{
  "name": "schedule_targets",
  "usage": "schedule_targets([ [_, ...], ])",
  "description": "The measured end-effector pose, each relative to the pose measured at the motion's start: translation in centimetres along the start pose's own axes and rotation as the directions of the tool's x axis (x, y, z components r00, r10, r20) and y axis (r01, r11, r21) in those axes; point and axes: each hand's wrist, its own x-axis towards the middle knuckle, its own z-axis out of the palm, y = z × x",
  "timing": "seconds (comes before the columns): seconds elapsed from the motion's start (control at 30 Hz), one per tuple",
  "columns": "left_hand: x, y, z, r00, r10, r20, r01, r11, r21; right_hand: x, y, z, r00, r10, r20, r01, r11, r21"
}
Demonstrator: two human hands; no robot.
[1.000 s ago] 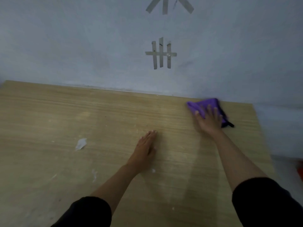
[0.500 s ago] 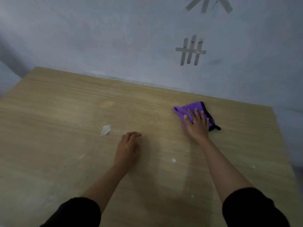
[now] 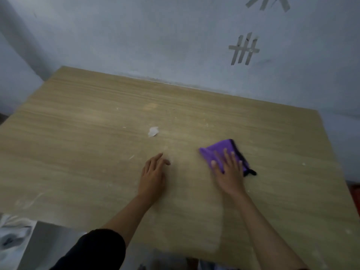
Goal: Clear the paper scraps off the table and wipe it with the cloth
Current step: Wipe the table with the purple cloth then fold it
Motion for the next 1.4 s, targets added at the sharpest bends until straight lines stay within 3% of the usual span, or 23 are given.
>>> schedule_targets([
  [0.07,-1.9,-0.8,-0.5,0.999,-0.041,-0.007,0.041,0.998,0.039,-1.5,0.1,-0.2,0.987,0.159,0.032,-0.157,0.987,-0.046],
  [0.13,-3.8,-1.7,-1.0,0.997,-0.071,-0.005,0.071,0.996,0.057,-3.8,-1.5,0.7,0.98,0.194,0.033,-0.192,0.98,-0.058],
  [0.27,-6.4,-3.3,-1.7,0.995,-0.097,0.006,0.097,0.995,0.031,-11.0,-8.2,4.4,1.0,0.021,-0.01,-0.022,1.0,-0.018],
  [0.37,-7.5,-4.3,-2.2,0.997,-0.074,0.032,0.074,0.997,0.028,-17.0,-11.1,6.2,0.979,-0.193,0.058,0.195,0.98,-0.03],
  [0.43,-8.0,-4.9,-2.5,0.996,-0.072,0.053,0.07,0.997,0.042,-18.6,-9.9,5.8,0.968,-0.226,0.106,0.225,0.974,0.015],
  [0.5,-8.5,-5.7,-2.9,0.992,-0.096,0.083,0.091,0.994,0.065,-18.4,-7.6,4.8,0.988,-0.145,0.049,0.144,0.989,0.03],
  [0.57,-9.1,-6.3,-3.3,0.986,-0.127,0.104,0.121,0.991,0.065,-17.6,-6.0,3.5,0.995,0.081,-0.054,-0.079,0.996,0.042],
  [0.67,-9.8,-6.7,-4.1,0.993,-0.105,0.049,0.106,0.994,-0.011,-17.1,-6.8,3.0,0.94,0.335,-0.058,-0.333,0.942,0.051],
  [0.73,-9.9,-6.5,-4.5,0.999,-0.042,0.02,0.044,0.996,-0.078,-17.2,-9.7,4.2,0.945,0.325,-0.047,-0.322,0.945,0.061],
  [0.83,-9.7,-5.1,-4.8,0.995,0.1,-0.011,-0.1,0.994,-0.054,-17.6,-15.2,7.0,0.985,0.169,-0.039,-0.155,0.958,0.243],
  [0.87,-9.8,-4.5,-4.6,0.99,0.143,0.01,-0.143,0.989,-0.028,-17.6,-17.1,7.1,0.983,0.186,0.006,-0.173,0.905,0.388],
  [0.93,-10.4,-3.1,-3.3,0.977,0.189,0.1,-0.188,0.982,-0.016,-16.6,-18.9,6.2,0.938,0.321,0.133,-0.322,0.657,0.682],
  [0.97,-10.8,-2.7,-2.5,0.971,0.182,0.157,-0.186,0.983,0.007,-15.8,-18.8,5.5,0.906,0.383,0.179,-0.373,0.524,0.765],
  [1.0,-11.2,-2.5,-1.6,0.966,0.169,0.198,-0.185,0.98,0.07,-15.0,-18.3,4.6,0.882,0.437,0.177,-0.392,0.471,0.791],
  [1.07,-11.8,-2.7,-0.4,0.963,0.16,0.219,-0.201,0.962,0.183,-13.3,-17.1,3.2,0.855,0.509,0.103,-0.376,0.47,0.799],
  [1.2,-9.9,-4.3,-0.6,0.957,0.23,0.178,-0.27,0.929,0.253,-10.8,-15.4,2.8,0.835,0.55,0.0,-0.345,0.525,0.778],
  [1.3,-6.2,-6.3,-1.7,0.997,0.05,0.059,-0.066,0.955,0.289,-9.1,-15.0,3.5,0.854,0.52,-0.035,-0.315,0.568,0.761],
  [1.4,-2.5,-8.5,-3.2,0.98,-0.191,-0.054,0.198,0.943,0.268,-7.4,-14.4,4.2,0.874,0.483,-0.062,-0.296,0.629,0.719],
])
